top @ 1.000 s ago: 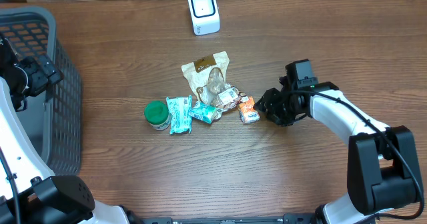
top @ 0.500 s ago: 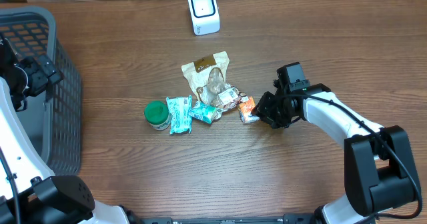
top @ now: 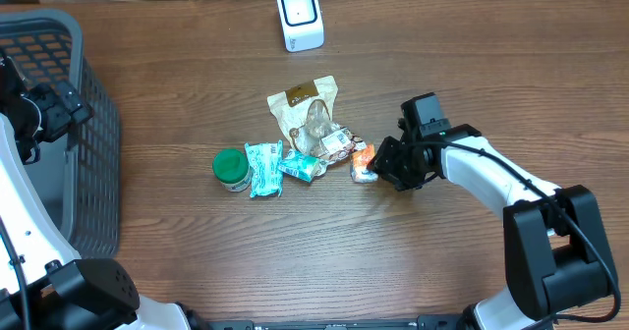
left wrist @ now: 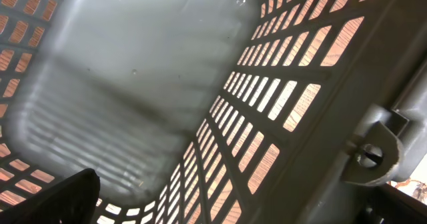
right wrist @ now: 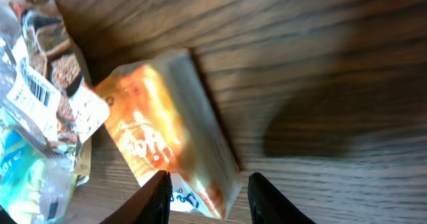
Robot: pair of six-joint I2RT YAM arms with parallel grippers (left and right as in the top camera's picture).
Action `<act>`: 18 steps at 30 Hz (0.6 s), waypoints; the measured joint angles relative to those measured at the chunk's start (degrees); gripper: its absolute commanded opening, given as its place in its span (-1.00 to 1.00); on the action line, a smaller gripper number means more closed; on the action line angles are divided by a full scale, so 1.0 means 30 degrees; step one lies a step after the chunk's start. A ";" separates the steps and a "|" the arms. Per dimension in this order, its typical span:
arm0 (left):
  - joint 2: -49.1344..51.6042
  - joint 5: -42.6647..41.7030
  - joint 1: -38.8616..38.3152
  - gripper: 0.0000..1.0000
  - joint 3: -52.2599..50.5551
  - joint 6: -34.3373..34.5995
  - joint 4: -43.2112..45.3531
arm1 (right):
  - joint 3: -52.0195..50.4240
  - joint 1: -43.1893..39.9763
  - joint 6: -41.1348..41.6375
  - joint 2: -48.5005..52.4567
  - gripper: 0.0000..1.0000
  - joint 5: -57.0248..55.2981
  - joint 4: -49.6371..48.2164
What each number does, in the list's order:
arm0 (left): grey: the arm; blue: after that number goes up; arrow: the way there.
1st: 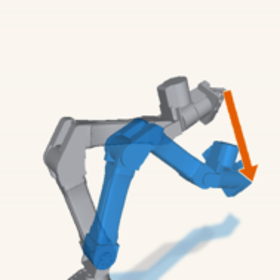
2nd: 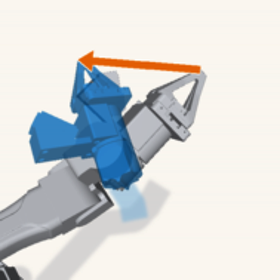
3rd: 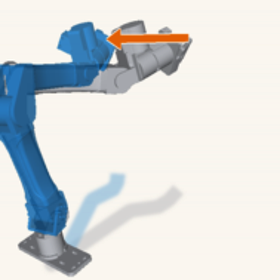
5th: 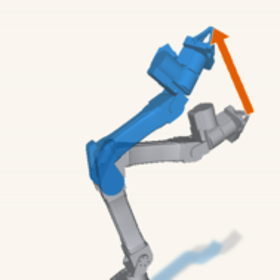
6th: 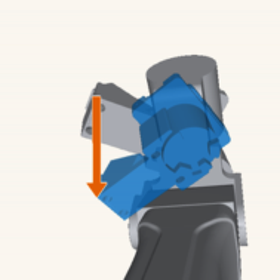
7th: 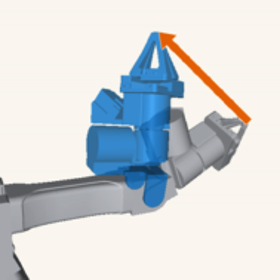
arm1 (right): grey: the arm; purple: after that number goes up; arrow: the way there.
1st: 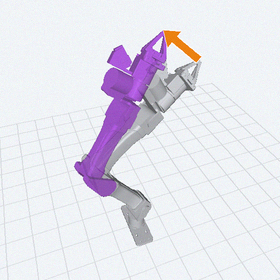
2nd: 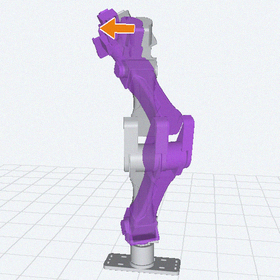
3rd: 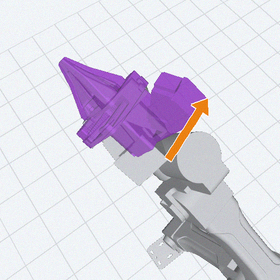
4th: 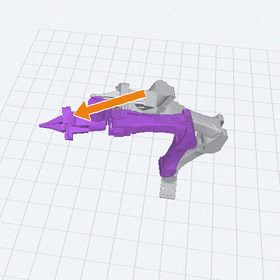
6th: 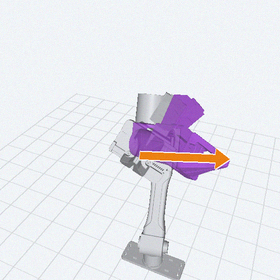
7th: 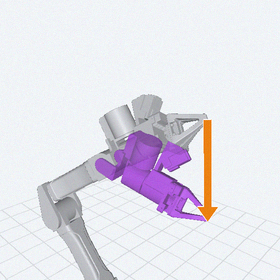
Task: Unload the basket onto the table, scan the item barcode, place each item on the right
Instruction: 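Close the right gripper on the orange packet and lift it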
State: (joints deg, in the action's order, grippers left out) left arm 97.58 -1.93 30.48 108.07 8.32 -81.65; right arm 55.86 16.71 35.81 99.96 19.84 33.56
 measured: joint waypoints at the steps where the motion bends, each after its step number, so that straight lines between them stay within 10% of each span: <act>1: 0.0000 0.0000 0.0000 0.99 0.0000 0.0000 0.0000 | 0.0000 0.0080 -0.0007 0.0000 -0.22 -0.0015 -0.0022; 12: 0.0000 0.0000 0.0000 0.99 0.0000 0.0000 0.0000 | 0.0000 0.0444 0.0168 0.0845 -0.38 -0.0262 -0.0270; 18: 0.0000 0.0007 0.0000 1.00 0.0000 0.0000 0.0000 | 0.0022 0.0459 0.0313 0.0860 -0.92 -0.0102 -0.0503</act>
State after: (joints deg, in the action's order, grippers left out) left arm 97.58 -1.91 30.48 108.07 8.32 -81.65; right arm 55.92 18.09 36.75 102.54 19.53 32.05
